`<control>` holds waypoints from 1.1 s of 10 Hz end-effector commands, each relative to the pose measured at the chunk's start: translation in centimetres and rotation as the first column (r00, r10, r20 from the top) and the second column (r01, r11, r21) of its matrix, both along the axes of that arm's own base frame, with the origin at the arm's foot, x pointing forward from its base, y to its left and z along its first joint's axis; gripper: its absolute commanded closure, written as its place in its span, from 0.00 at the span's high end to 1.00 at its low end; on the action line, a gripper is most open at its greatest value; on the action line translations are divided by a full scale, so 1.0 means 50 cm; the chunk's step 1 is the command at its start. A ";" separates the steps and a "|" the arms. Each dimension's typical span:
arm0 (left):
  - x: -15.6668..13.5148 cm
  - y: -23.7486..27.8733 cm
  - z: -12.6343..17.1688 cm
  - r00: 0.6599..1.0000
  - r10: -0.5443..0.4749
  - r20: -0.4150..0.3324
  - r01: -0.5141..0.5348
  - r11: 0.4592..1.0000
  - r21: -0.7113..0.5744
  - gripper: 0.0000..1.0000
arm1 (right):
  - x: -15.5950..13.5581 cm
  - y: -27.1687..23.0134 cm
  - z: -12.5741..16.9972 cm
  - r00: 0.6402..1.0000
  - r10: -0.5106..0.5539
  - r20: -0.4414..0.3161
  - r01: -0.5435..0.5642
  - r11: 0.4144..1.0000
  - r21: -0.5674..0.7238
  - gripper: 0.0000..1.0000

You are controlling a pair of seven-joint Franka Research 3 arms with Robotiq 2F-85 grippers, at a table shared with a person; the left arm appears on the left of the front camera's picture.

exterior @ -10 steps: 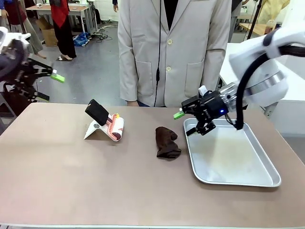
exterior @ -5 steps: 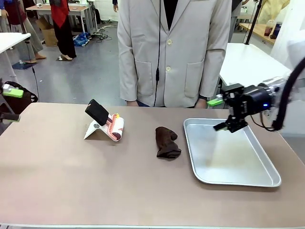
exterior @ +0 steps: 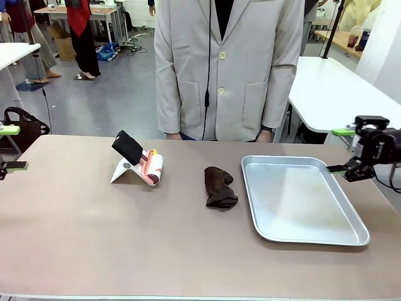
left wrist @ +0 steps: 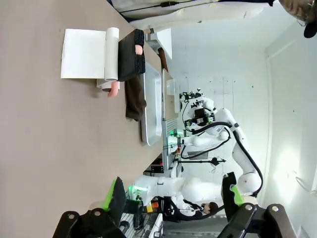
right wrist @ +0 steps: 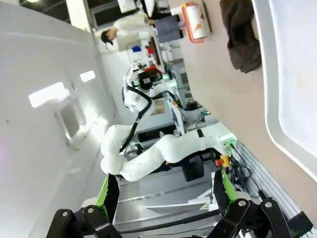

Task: Clean the surface of the table.
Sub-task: Return the Lint Roller and towel to their original positions.

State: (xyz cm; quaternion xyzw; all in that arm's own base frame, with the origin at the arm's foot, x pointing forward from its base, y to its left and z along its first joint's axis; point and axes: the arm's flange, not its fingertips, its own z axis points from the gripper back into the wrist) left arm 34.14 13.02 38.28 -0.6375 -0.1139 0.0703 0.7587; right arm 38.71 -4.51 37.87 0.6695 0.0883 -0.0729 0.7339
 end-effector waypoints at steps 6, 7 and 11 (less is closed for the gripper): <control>0.027 -0.006 0.001 1.000 -0.023 -0.005 0.023 1.000 0.007 1.00 | -0.013 -0.032 -0.023 0.998 -0.056 -0.001 0.056 0.998 0.040 1.00; 0.027 -0.006 0.001 1.000 -0.023 -0.005 0.023 1.000 0.007 1.00 | -0.013 -0.032 -0.023 0.998 -0.056 -0.001 0.056 0.998 0.040 1.00; 0.027 -0.006 0.001 1.000 -0.023 -0.005 0.023 1.000 0.007 1.00 | -0.013 -0.032 -0.023 0.998 -0.056 -0.001 0.056 0.998 0.040 1.00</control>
